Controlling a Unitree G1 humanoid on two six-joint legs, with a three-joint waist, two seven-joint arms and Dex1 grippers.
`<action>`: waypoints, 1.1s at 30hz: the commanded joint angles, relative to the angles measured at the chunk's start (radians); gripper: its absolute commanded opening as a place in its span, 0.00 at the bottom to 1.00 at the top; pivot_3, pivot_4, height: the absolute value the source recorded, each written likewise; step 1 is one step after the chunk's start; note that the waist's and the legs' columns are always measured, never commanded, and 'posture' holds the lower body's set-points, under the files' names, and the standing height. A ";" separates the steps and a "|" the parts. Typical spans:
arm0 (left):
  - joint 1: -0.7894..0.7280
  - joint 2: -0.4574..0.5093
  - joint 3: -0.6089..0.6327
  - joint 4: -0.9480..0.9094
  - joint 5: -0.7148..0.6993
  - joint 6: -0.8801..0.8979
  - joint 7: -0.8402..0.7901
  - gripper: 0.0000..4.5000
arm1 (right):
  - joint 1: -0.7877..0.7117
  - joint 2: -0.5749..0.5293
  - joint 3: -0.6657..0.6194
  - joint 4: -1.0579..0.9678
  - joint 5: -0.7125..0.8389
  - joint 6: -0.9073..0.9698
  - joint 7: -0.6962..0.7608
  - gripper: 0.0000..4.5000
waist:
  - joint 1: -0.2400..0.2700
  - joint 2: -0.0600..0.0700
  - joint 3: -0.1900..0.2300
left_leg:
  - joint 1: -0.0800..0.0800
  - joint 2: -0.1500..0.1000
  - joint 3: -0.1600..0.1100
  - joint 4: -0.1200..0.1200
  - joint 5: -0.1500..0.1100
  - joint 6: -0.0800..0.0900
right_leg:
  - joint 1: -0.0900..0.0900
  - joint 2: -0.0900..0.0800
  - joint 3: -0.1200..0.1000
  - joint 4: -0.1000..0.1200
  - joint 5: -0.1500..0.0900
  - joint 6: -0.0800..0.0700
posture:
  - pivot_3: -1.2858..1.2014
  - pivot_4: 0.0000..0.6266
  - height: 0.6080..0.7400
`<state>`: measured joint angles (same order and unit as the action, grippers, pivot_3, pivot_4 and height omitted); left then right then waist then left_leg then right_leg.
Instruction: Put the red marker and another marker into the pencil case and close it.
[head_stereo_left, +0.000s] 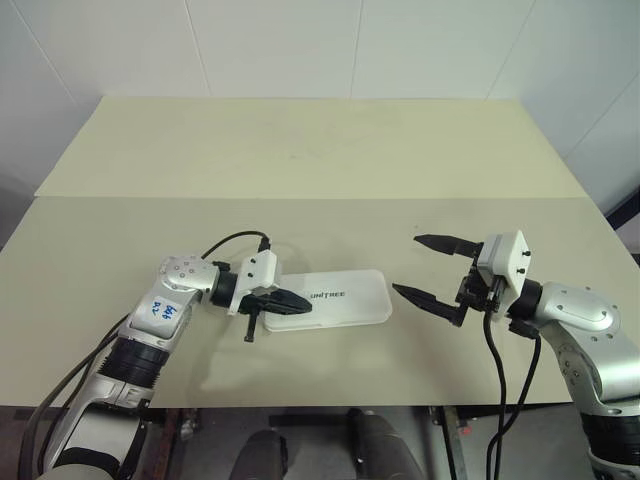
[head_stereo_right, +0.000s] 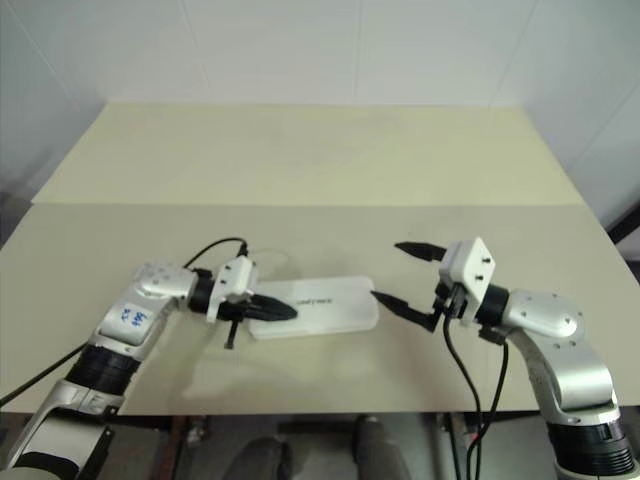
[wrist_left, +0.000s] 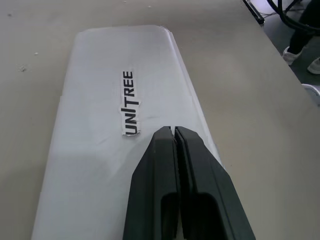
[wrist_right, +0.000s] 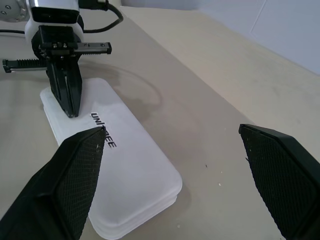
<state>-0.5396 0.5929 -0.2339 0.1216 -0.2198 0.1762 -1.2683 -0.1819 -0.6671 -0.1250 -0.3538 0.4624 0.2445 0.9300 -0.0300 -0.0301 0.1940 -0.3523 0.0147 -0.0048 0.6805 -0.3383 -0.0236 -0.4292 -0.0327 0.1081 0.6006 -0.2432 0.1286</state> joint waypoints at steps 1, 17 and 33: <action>0.009 0.007 -0.051 -0.012 0.032 0.052 -0.013 0.01 | 0.000 0.006 -0.003 -0.042 0.015 0.002 -0.017 1.00 | 0.000 0.000 0.000 | 0.000 0.000 0.000 0.000 0.000 0.000 | 0.000 0.000 0.000 0.000 0.000 0.000 | 0.52 0.24 1.00; 0.063 -0.021 0.173 -0.162 -0.194 0.220 0.087 0.01 | -0.050 0.005 0.014 0.030 0.019 -0.017 0.027 1.00 | -0.004 0.000 0.000 | -0.001 0.001 -0.001 0.000 0.000 0.000 | -0.001 0.001 0.000 0.000 0.000 0.000 | 0.52 0.24 1.00; 0.251 0.115 0.489 -0.300 -0.317 0.208 0.169 0.37 | -0.046 -0.060 -0.096 0.158 0.014 -0.086 0.098 1.00 | 0.000 0.000 0.000 | -0.001 0.002 -0.001 -0.001 -0.001 0.000 | -0.002 0.000 -0.001 -0.002 -0.001 -0.001 | 0.52 0.24 1.00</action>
<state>-0.2894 0.6967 0.2301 -0.1344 -0.5136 0.4055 -1.1118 -0.2284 -0.7069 -0.1715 -0.1904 0.4628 0.1896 1.0247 -0.0300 -0.0301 0.1942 -0.3537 0.0165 -0.0055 0.6791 -0.3390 -0.0233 -0.4308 -0.0329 0.1067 0.5986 -0.2439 0.1272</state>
